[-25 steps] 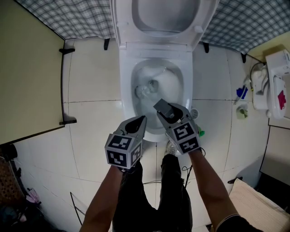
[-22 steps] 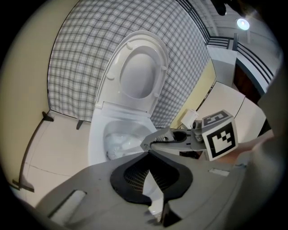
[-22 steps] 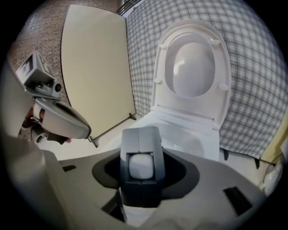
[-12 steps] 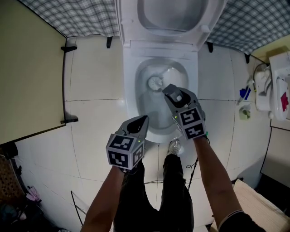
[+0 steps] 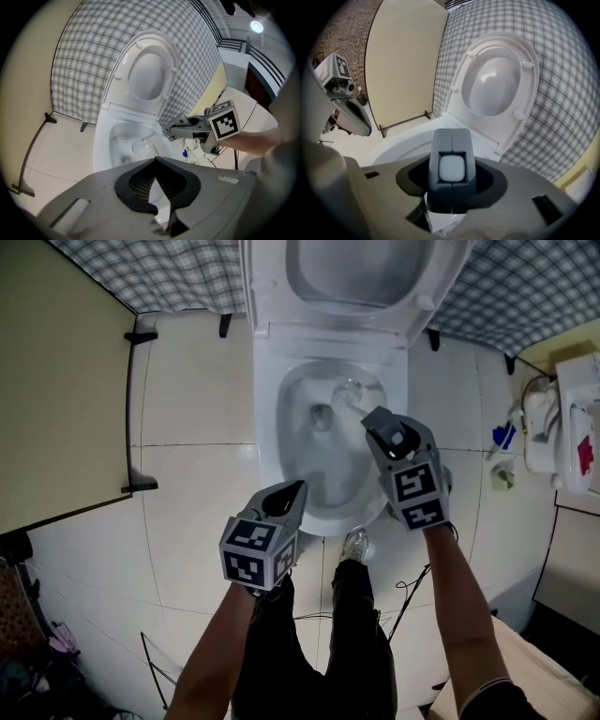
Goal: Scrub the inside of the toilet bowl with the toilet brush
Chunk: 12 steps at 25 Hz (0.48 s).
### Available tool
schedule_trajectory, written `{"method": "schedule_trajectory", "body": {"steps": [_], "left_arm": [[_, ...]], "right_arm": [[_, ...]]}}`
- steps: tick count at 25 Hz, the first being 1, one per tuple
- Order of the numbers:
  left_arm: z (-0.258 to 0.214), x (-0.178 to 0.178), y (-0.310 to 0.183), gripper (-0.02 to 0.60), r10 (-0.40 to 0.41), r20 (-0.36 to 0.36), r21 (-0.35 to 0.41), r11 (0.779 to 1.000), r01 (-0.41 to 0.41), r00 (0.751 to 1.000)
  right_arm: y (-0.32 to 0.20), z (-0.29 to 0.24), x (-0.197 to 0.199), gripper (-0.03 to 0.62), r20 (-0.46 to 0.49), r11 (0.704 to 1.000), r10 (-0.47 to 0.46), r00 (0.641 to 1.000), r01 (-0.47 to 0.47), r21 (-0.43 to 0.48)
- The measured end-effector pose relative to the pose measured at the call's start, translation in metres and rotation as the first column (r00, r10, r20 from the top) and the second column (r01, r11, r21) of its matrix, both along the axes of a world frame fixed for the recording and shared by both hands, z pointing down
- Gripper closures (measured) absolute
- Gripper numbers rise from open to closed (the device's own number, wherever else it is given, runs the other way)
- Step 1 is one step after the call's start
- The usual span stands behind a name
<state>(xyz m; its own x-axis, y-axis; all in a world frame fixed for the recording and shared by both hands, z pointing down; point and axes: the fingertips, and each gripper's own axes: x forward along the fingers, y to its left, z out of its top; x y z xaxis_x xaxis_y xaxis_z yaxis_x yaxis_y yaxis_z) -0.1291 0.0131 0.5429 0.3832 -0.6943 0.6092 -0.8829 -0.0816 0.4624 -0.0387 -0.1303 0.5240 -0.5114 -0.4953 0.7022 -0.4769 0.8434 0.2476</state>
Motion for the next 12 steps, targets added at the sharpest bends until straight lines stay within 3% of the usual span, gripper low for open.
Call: {"method": "schedule_trajectory", "body": {"steps": [5, 12], "left_arm": [[-0.001, -0.002, 0.000, 0.574, -0.001, 0.002, 0.001, 1.000, 0.001, 1.000], [0.000, -0.006, 0.003, 0.574, -0.005, 0.006, -0.002, 1.000, 0.005, 1.000]], "right_arm": [[0.024, 0.007, 0.023, 0.386, -0.142, 0.994, -0.106, 0.984, 0.104, -0.019], [0.062, 0.020, 0.053, 0.386, -0.252, 0.978, -0.206, 0.946, 0.187, -0.096]]}}
